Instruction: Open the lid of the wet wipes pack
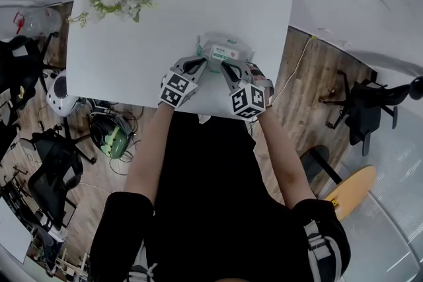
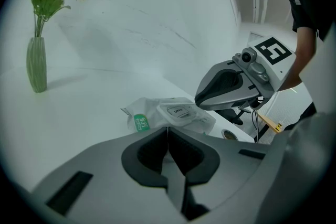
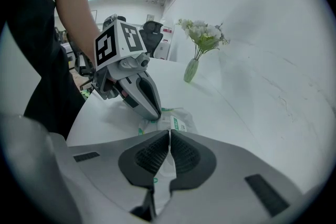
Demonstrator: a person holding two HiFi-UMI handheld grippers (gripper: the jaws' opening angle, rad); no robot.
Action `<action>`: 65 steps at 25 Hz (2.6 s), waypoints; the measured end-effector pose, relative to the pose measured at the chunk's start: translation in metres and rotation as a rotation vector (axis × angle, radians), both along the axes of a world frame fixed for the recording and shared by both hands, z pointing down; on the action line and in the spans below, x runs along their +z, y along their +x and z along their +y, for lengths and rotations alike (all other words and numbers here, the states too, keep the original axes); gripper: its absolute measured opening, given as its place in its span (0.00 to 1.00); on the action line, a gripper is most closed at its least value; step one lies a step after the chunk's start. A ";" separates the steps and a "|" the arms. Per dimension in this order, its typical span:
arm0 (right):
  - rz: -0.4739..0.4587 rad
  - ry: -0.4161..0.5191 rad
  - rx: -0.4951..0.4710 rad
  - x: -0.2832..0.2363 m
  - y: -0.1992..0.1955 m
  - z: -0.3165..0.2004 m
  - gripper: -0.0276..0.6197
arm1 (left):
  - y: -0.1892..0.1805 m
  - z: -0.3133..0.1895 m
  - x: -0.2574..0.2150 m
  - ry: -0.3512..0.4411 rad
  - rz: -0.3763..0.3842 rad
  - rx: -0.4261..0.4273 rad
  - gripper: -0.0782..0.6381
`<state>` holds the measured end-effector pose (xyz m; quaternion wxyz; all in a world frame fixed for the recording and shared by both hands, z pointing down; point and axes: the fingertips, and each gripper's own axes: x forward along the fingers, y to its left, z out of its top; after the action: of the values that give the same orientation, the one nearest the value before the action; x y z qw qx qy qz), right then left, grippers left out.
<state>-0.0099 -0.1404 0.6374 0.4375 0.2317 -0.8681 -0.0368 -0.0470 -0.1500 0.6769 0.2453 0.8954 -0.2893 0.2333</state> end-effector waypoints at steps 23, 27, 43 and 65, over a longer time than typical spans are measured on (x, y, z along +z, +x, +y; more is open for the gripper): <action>-0.022 0.110 0.142 -0.029 0.015 -0.045 0.09 | -0.002 0.001 0.000 -0.006 0.010 0.028 0.14; -0.014 0.124 0.180 -0.029 0.020 -0.055 0.10 | -0.002 0.001 -0.001 -0.013 0.016 0.053 0.14; -0.071 0.097 0.289 -0.019 0.028 -0.089 0.11 | -0.002 0.002 -0.001 -0.038 0.049 0.117 0.14; -0.112 -0.010 0.394 0.002 0.060 -0.084 0.07 | -0.004 -0.001 -0.001 -0.103 0.076 0.056 0.14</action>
<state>0.0504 -0.2243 0.6396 0.3886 0.3964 -0.8291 0.0668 -0.0515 -0.1510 0.6761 0.2954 0.8975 -0.2421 0.2204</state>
